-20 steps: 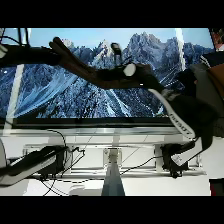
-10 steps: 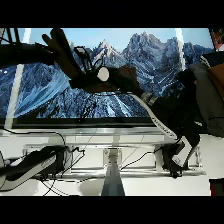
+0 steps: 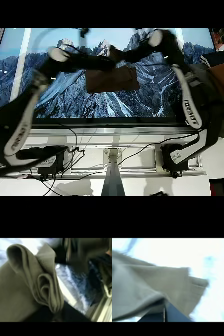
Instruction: Fold the clothes and pants, and hang the long-sleeved shirts on hangers.
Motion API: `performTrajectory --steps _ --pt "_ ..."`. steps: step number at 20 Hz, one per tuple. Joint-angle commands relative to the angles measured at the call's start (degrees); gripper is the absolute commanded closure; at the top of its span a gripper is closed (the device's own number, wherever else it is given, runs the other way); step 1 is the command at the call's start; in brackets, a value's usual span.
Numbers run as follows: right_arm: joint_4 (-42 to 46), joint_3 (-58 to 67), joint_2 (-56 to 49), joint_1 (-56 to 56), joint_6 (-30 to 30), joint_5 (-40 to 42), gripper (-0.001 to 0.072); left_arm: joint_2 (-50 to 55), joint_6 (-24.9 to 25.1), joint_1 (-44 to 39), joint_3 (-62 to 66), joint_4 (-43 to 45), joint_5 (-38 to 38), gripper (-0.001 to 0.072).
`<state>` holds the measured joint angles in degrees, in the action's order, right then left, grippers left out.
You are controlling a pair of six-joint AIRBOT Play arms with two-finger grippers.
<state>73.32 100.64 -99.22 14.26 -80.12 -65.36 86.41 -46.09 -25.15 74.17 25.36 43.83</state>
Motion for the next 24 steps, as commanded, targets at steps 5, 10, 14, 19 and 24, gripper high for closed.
performTrajectory --steps 5,10,14,19,24 --pt "0.9 -4.2 1.6 -17.8 0.0 -4.5 0.0323 6.5 6.5 -7.2 0.0 -0.7 -15.0 0.0004" --pt "-10.8 -18.1 0.5 -22.5 1.8 -5.5 0.0157 0.9 -7.2 1.1 0.0 25.1 -4.7 0.0013" --pt "-26.9 -25.7 -4.3 -19.6 4.5 -1.7 0.0012 -2.5 -9.4 7.0 0.0 37.9 5.9 0.0013" --pt "-36.2 -25.7 -7.5 -10.4 4.6 8.9 0.0013 -3.5 -9.4 10.9 0.0 41.1 14.4 0.0013" --pt "-34.6 -24.2 -7.5 -3.1 6.4 13.7 0.0442 -3.5 -9.5 11.1 0.0 46.6 14.7 0.0013"
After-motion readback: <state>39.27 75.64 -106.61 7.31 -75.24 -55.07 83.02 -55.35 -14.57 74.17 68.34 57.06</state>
